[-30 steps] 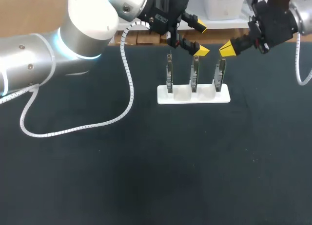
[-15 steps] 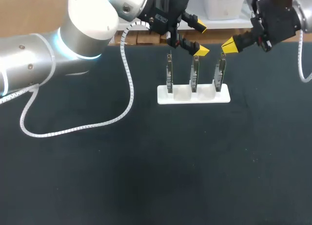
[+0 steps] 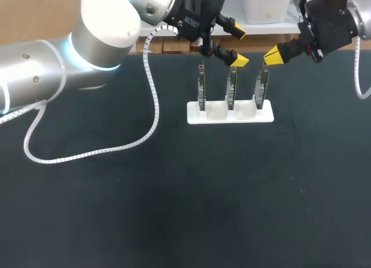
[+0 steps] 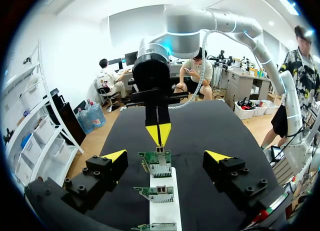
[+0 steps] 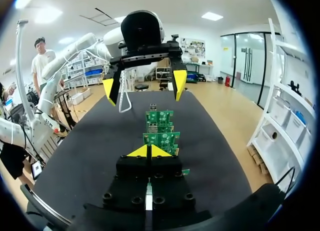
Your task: Pick up the optical module with the left hand, and insert it into the network port with the right hand.
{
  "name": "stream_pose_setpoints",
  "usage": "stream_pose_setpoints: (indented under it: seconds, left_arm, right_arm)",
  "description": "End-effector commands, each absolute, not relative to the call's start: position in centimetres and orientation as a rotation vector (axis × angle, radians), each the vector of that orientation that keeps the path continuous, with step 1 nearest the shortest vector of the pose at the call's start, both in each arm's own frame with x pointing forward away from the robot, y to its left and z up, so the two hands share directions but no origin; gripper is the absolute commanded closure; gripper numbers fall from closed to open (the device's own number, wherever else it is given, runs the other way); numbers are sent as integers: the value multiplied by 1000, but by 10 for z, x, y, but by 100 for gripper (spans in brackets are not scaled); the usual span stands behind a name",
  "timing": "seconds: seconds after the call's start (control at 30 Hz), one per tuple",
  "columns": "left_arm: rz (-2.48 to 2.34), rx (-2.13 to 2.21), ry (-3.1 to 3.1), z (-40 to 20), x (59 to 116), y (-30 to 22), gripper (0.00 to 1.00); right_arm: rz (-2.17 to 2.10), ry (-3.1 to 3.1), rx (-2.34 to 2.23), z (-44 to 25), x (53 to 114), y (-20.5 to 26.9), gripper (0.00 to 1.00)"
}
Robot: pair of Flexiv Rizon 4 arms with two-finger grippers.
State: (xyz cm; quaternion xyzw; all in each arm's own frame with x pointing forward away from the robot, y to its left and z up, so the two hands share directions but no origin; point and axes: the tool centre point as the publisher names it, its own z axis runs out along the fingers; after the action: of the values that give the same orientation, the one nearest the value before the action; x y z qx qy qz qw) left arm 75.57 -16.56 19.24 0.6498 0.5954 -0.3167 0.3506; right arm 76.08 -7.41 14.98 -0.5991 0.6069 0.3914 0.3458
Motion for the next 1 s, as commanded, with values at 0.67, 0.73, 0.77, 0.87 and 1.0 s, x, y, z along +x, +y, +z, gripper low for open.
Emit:
stream_pose_setpoints:
  seconds: [0.67,0.73,0.77,0.87,1.0]
  left_arm:
    - [-821,1690,1548,193,758,-167,0]
    - [-821,1690,1548,193,758,-167,0]
    - [-821,1690,1548,193,758,-167,0]
    - [-821,1690,1548,193,758,-167,0]
    - [-821,1690,1548,193,758,-167,0]
  right_arm:
    - [1054,1591,-1531,135,757,-72,100]
    - [1058,1594,-1527,133,756,-72,100]
    - [1059,1595,-1525,133,756,-72,100]
    - [1051,1585,-1528,136,756,-72,100]
    - [1035,1560,-1534,141,757,-72,100]
